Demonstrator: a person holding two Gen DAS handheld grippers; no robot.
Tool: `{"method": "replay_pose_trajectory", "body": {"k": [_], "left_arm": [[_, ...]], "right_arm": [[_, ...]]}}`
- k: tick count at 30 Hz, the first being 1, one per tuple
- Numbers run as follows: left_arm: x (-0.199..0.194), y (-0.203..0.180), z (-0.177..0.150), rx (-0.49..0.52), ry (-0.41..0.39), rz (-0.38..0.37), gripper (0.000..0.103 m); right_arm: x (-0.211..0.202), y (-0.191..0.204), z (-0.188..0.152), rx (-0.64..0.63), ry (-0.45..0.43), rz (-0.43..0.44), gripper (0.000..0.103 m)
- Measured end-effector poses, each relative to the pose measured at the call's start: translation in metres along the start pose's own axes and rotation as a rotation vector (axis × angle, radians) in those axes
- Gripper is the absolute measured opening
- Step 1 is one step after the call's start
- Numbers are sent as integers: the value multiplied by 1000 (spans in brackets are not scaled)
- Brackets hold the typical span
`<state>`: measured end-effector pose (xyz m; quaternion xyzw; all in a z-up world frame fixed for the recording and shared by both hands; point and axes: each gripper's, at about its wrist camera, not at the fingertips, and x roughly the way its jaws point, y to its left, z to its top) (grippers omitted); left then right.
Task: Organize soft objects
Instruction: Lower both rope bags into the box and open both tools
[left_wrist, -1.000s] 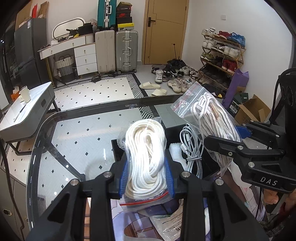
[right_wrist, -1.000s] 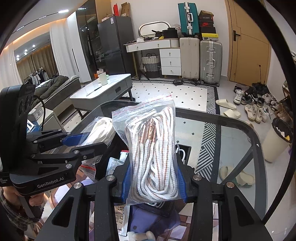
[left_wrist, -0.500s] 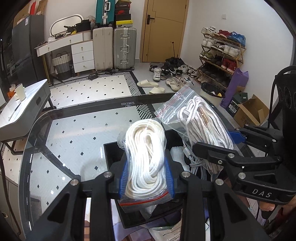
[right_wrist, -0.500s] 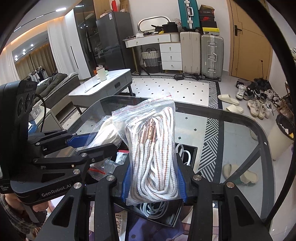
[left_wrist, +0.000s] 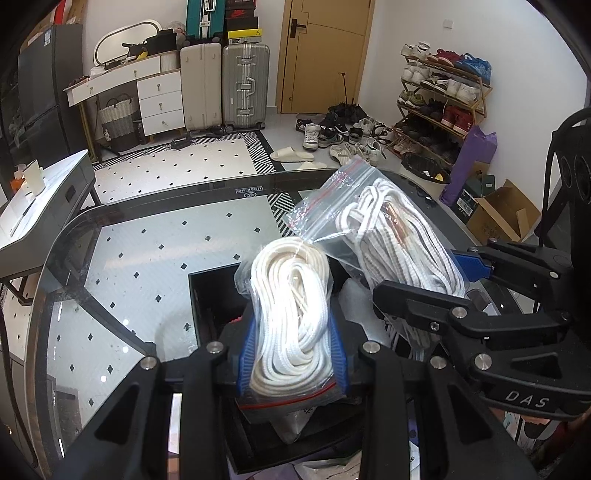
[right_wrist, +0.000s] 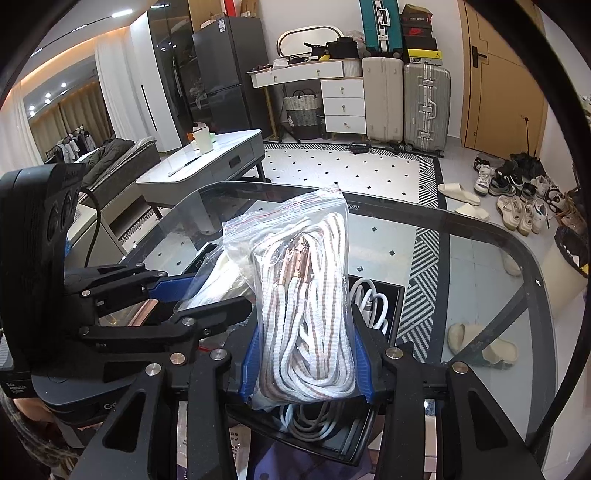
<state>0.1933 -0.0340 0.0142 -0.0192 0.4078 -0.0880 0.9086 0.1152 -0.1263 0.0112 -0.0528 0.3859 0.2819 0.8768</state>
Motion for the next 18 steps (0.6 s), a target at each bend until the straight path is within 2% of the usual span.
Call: {"method": "replay_pose_trajectory", "body": {"k": [6, 9, 11, 13, 15, 17, 18], "left_arm": [[-2, 3, 1, -6, 20, 21, 38], [-4, 2, -2, -4, 23, 17, 39], [-7, 2, -2, -4, 21, 17, 47], [-10, 1, -3, -6, 19, 11, 49], [-13, 0, -4, -3, 16, 17, 55], [-16, 0, -5, -8, 14, 11, 57], [-16, 1, -5, -8, 23, 8, 58]], "right_arm": [[3, 0, 1, 12, 11, 8, 50], [0, 1, -1, 15, 6, 7, 50], [-3, 1, -2, 16, 4, 7, 50], [-6, 3, -5, 13, 4, 4, 51], [-10, 3, -7, 16, -2, 2, 52], [-14, 4, -8, 13, -11, -8, 59], [-16, 5, -8, 9, -16, -9, 66]]}}
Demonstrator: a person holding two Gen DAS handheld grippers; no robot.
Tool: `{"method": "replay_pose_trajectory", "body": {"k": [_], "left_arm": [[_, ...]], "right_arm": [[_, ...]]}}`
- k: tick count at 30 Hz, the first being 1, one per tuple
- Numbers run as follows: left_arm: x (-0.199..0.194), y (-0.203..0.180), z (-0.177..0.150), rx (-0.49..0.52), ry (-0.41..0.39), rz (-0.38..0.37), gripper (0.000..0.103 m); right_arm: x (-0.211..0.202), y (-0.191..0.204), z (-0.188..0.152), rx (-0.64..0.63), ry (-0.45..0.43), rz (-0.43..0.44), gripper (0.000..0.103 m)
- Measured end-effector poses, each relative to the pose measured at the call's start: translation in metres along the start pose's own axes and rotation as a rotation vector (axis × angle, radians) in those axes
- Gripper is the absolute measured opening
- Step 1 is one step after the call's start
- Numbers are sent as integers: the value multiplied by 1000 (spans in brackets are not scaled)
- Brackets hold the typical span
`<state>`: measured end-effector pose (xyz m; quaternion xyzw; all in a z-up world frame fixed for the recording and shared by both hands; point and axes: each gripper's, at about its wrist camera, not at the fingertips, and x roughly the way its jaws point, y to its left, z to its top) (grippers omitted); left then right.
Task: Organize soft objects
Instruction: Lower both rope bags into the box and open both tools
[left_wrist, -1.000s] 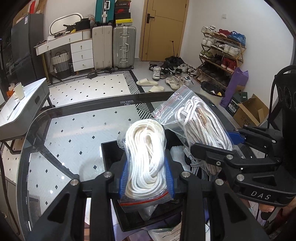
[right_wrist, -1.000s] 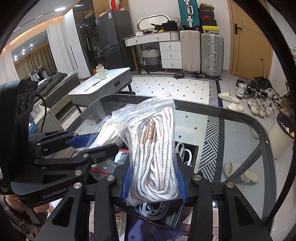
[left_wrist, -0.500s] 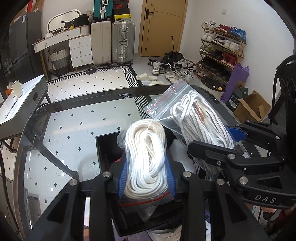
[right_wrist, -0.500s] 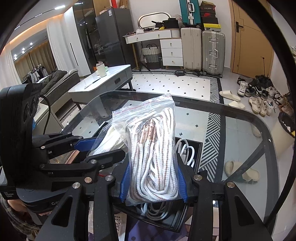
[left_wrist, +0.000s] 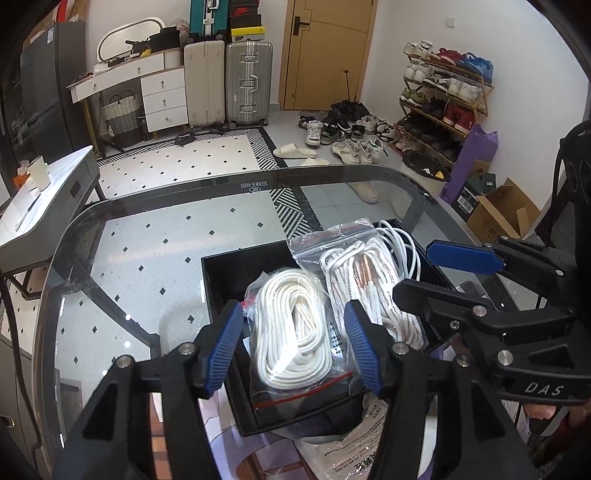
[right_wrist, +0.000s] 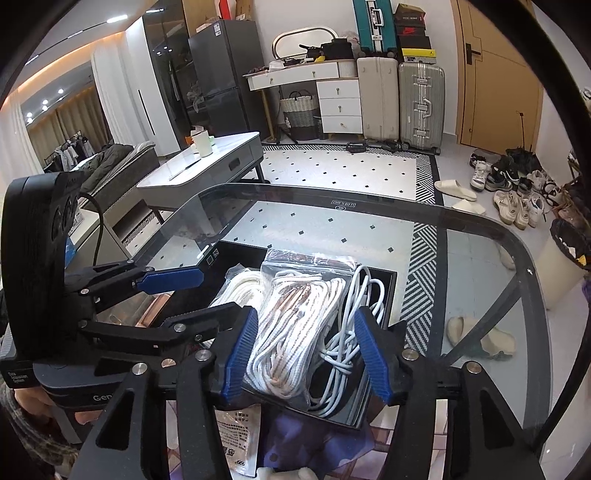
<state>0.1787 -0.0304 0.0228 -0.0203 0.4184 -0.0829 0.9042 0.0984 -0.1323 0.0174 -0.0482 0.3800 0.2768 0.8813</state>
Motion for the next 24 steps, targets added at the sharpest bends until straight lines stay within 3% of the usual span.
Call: {"method": "replay_pose_trajectory", "body": {"k": [7, 9, 14, 18, 24], "left_arm": [[-9, -3, -7, 12, -1, 7, 71], [-13, -4, -9, 20, -4, 20, 79], [-21, -5, -14, 23, -8, 14, 81], [-26, -4, -19, 25, -9, 22, 93], [-34, -2, -28, 8, -19, 14, 97]], "right_arm": [[-14, -2, -9, 9, -20, -7, 87], [-19, -3, -12, 14, -23, -12, 89], [-25, -4, -20, 18, -19, -21, 91], [-30, -8, -29, 29, -12, -19, 91], [-38, -9, -38, 43, -11, -29, 91]]}}
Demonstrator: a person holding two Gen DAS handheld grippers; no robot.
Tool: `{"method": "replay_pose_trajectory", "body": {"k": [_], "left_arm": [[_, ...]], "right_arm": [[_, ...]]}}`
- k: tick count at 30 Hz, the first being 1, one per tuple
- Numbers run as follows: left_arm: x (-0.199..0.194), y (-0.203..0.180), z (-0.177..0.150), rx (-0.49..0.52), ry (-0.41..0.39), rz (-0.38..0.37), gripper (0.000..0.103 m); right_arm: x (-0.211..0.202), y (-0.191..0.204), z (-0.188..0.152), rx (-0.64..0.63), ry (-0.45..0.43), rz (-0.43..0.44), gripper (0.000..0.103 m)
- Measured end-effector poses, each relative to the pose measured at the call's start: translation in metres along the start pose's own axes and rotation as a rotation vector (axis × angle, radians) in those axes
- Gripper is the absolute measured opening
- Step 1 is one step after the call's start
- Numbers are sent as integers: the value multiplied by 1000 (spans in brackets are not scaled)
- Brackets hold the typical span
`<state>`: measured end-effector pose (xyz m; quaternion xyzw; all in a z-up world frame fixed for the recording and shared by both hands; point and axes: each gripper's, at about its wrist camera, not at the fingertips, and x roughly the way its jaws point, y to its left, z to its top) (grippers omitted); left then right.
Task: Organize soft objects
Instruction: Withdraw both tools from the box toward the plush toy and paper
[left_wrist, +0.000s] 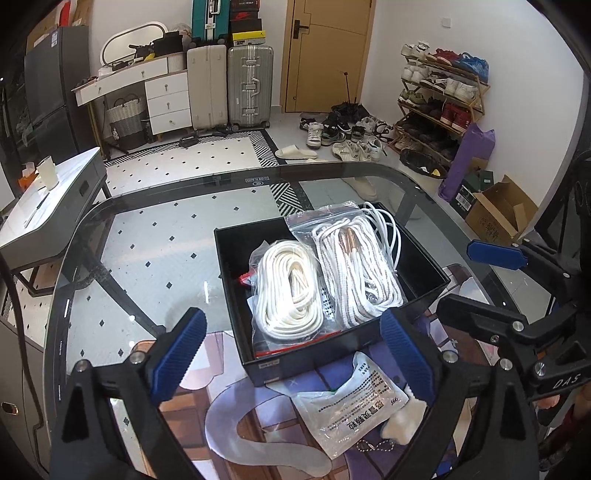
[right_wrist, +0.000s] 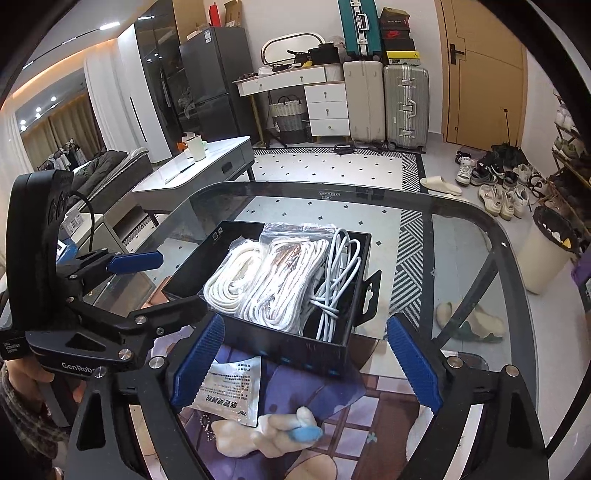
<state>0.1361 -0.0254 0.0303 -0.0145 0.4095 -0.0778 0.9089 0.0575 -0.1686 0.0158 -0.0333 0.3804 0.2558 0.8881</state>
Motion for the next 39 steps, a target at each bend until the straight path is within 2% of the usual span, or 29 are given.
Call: {"method": "replay_pose_trajectory", "body": {"k": [5, 14, 31, 39], "left_arm": [[-5, -1, -9, 19, 0, -2, 102], [-9, -6, -19, 47, 12, 3, 102], [-13, -2, -33, 90, 4, -26, 102], [-11, -2, -44, 144, -10, -6, 102]], "right_arm": [[-4, 1, -12, 23, 12, 4, 94], [-5, 10, -33, 44, 57, -17, 98], [2, 4, -62, 243, 158, -105, 98], [7, 11, -72, 284, 185, -130, 98]]}}
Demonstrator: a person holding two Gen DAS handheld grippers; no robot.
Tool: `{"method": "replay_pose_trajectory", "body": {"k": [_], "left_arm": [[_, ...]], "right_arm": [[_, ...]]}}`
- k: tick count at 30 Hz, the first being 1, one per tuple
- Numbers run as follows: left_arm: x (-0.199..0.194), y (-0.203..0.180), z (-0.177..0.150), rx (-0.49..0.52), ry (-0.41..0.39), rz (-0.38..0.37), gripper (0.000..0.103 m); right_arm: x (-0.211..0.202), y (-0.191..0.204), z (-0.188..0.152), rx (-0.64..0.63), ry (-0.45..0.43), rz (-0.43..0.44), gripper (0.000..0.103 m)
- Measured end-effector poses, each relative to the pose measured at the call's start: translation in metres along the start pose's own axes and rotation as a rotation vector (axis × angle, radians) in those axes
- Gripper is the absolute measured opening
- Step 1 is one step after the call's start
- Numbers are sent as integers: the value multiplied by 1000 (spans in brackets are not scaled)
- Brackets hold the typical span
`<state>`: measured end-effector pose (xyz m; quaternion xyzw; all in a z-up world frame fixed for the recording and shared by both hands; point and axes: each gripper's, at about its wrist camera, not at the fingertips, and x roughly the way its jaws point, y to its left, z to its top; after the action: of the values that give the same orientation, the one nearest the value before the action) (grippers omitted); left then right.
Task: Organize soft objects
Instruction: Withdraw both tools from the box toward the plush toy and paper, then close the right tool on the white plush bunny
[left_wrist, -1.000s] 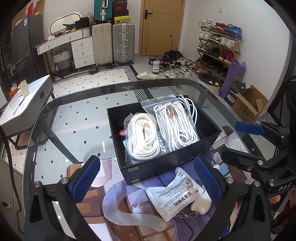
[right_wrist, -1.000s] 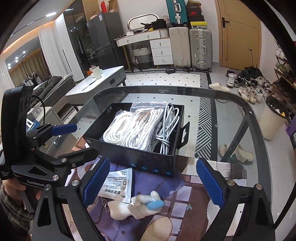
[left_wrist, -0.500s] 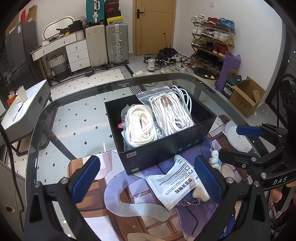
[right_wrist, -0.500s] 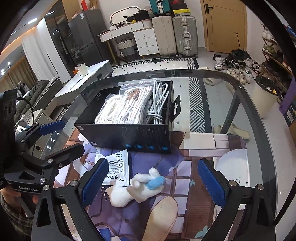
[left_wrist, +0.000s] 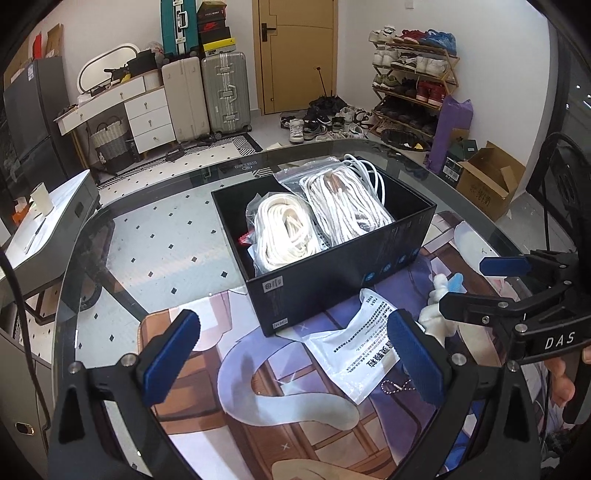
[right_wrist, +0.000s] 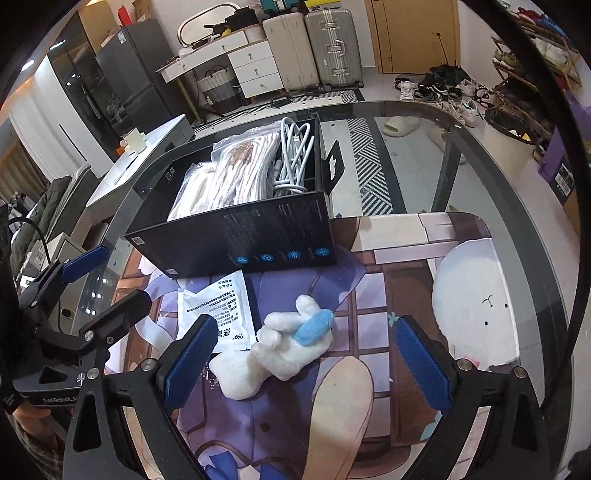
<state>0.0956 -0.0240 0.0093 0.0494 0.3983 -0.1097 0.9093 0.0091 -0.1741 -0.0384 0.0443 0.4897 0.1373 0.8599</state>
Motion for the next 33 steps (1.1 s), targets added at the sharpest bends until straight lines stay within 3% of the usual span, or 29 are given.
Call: {"method": "replay_pose_trajectory", "body": {"k": [12, 29, 33], "left_arm": [[0, 8, -10, 1, -2, -3, 102], [4, 2, -13, 20, 16, -8, 102], [4, 2, -14, 19, 19, -6, 102]], "right_arm": [[23, 15, -10, -20, 49, -96, 96], [31, 6, -15, -5, 74, -83, 94], [33, 13, -13, -21, 71, -105, 87]]}}
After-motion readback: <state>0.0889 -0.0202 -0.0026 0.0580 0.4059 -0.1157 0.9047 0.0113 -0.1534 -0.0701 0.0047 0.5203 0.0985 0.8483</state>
